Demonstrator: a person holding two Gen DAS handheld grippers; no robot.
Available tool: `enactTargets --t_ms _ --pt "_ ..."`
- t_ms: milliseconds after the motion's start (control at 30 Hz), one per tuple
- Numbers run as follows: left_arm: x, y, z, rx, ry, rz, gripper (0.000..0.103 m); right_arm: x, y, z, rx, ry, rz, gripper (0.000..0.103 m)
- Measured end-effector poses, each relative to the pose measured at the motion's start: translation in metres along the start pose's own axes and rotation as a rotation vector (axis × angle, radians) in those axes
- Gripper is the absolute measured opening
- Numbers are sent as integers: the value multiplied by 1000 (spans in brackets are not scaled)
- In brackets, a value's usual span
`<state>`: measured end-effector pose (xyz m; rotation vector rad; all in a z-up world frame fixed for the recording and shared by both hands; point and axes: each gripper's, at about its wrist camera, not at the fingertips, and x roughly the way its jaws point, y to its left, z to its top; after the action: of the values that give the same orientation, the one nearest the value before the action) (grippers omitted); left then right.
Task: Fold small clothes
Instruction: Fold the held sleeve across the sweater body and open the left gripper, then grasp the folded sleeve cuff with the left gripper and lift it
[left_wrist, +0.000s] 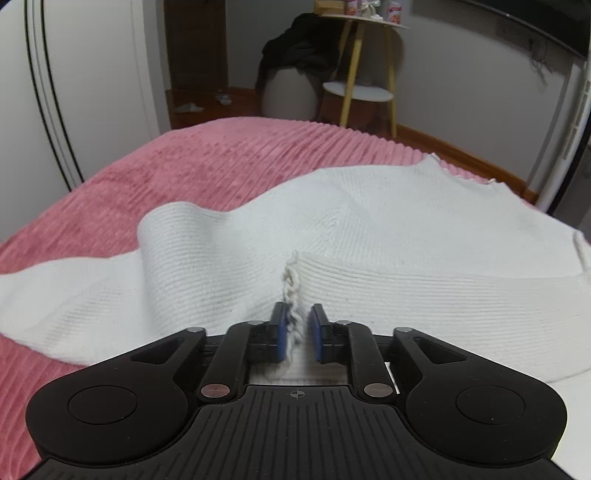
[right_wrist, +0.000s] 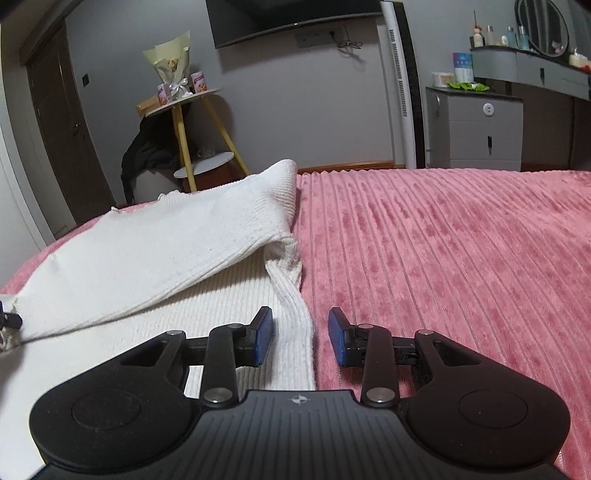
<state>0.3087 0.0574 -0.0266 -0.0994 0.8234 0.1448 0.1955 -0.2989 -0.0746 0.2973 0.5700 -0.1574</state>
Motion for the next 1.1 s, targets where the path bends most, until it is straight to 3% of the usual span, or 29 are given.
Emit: enactTargets --t_ms 167,333,400,467,533,633,700,767,833,967,1033,1100 --pt "0 -5 -8 57 -3 8 25 7 5 23 -39 -51 -17 36" --pt "4 -8 -10 76 -3 20 25 44 12 32 -119 59 -21 36" --pt "6 -8 -11 82 -4 23 25 46 13 35 -166 41 -31 35" --pt "8 -7 -12 81 -6 21 25 46 5 40 -176 9 -96 41" --pt "8 -8 -13 85 -10 27 26 50 -8 41 -137 20 -90 48" --pt "5 -8 -13 83 -7 25 27 52 -3 37 -208 5 -105 58" --pt "-1 -2 -12 57 2 8 35 47 -8 40 -186 16 -74 58" --pt "-7 6 -14 13 2 -34 51 35 -10 41 -157 12 -44 60" --pt "-11 11 -17 -9 8 -83 64 25 -7 37 -204 -7 -25 61" --pt "-14 13 -21 0 15 -48 66 29 -4 27 -231 21 -100 62" --pt "-23 27 -20 -65 -9 -55 66 24 1 31 -223 24 -136 68" --pt "-36 53 -21 -174 -50 -108 68 12 5 31 -223 20 -140 69"
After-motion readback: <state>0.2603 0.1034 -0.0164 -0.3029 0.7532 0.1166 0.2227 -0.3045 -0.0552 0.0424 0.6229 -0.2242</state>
